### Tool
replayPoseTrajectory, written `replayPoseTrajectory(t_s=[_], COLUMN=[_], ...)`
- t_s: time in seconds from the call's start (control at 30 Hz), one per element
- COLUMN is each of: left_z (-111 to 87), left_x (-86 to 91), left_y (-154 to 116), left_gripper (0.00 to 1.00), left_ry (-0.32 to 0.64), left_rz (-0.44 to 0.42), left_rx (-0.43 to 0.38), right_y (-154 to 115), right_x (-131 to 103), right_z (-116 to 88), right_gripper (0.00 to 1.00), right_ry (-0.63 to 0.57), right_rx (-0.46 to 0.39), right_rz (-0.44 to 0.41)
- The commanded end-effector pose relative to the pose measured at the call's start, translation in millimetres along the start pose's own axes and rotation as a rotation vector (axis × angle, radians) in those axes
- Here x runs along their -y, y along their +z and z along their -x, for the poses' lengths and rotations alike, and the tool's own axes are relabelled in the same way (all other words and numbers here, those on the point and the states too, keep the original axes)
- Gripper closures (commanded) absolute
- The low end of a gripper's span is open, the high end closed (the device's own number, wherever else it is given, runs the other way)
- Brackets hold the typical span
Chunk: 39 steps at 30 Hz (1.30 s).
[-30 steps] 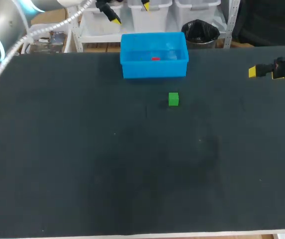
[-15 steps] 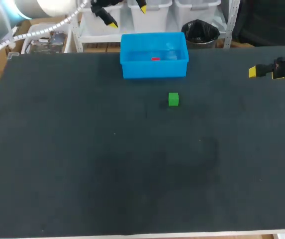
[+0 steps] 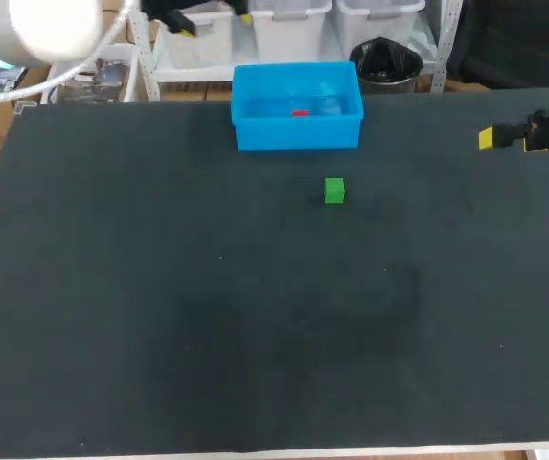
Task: Use the left arm to pick the red cube and place it into the blue plastic box first, then use the right arm to grasp the green cube and put it into the same blue plastic box after the first action is fully finished.
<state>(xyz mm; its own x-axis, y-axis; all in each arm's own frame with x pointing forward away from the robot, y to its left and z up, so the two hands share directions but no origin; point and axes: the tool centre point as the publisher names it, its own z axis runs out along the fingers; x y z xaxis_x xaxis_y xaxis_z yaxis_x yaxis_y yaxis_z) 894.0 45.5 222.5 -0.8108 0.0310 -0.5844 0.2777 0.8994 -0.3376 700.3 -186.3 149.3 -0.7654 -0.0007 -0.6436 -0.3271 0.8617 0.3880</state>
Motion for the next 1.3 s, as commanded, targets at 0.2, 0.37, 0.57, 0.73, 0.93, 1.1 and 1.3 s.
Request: replayPoseTrajectory(t_s=[0.2,0.37,0.57,0.73,0.93,1.1,1.3], left_z=[-27.4,-27.4,-29.5,-82.1,-102.3,-108.1,-111.1], left_x=[-42.0,-42.0,-44.4,-66.6,-59.7,-52.8,-40.8], left_y=[-43.5,-43.5,-45.4,-64.9,-68.4,-67.8,-66.7], left_gripper=[0.0,0.0,0.0,0.0,0.0,0.0,0.0], left_ry=[0.281,0.281,0.291,0.441,0.512,0.514,0.509], left_rz=[-0.414,-0.414,-0.434,-0.609,-0.65,-0.656,-0.658], left_rx=[0.139,0.139,0.134,0.044,0.014,0.008,0.01], right_y=[-0.1,-0.1,-0.1,-0.1,-0.1,-0.1,-0.1], right_x=[-0.1,-0.1,-0.1,-0.1,-0.1,-0.1,-0.1], right_z=[0.1,0.1,0.1,0.1,0.1,0.1,0.1], right_gripper=[0.0,0.0,0.0,0.0,0.0,0.0,0.0], right_ry=[0.0,0.0,0.0,0.0,0.0,0.0,0.0], right_rx=[0.0,0.0,0.0,0.0,0.0,0.0,0.0], right_rz=[-0.001,-0.001,-0.001,-0.001,-0.001,-0.001,-0.001])
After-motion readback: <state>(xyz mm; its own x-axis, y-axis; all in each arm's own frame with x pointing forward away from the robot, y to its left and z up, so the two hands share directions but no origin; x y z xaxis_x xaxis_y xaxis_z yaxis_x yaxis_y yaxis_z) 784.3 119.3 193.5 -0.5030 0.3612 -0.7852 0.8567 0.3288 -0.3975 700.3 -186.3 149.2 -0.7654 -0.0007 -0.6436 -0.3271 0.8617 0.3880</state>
